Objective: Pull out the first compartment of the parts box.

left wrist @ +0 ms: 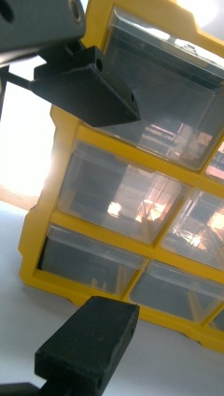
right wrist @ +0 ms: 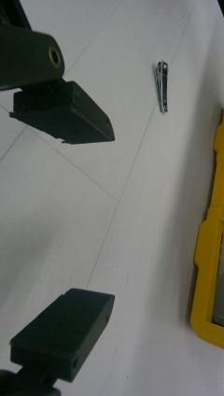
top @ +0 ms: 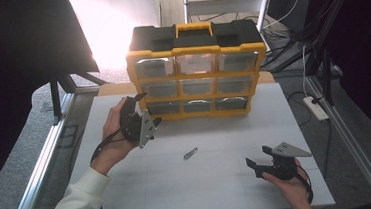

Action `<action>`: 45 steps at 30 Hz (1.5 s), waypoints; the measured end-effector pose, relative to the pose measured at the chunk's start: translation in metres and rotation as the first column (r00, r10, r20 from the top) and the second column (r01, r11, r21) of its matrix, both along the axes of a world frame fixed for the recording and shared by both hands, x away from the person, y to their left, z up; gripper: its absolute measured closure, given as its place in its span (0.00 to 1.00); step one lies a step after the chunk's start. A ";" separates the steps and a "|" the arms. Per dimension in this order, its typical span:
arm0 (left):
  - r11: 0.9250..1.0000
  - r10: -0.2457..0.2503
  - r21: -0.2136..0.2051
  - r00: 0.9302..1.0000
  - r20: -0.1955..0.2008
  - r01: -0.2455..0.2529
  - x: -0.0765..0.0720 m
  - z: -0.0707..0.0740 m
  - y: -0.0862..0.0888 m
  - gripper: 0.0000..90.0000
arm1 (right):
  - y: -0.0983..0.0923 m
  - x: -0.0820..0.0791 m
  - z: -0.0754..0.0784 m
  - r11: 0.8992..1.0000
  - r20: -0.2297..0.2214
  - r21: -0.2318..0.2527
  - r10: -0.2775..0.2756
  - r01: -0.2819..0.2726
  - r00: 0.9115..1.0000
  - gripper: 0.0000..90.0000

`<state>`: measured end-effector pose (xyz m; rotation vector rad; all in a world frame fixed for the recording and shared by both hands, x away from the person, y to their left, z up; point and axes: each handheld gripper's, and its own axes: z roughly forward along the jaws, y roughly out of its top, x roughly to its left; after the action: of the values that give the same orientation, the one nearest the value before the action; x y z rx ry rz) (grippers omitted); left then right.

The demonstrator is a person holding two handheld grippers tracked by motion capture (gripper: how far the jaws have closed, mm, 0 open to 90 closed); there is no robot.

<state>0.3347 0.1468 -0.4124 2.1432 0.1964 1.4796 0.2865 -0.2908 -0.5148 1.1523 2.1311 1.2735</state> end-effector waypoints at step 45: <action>1.000 0.017 0.010 0.998 0.061 -0.017 0.035 0.039 -0.002 0.11 | -0.001 0.000 0.000 1.000 -0.003 -0.003 -0.008 0.008 1.000 0.21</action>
<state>0.3693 0.1448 -0.3730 2.1063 0.1860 1.5560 0.2868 -0.2917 -0.5151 1.1606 2.1281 1.2654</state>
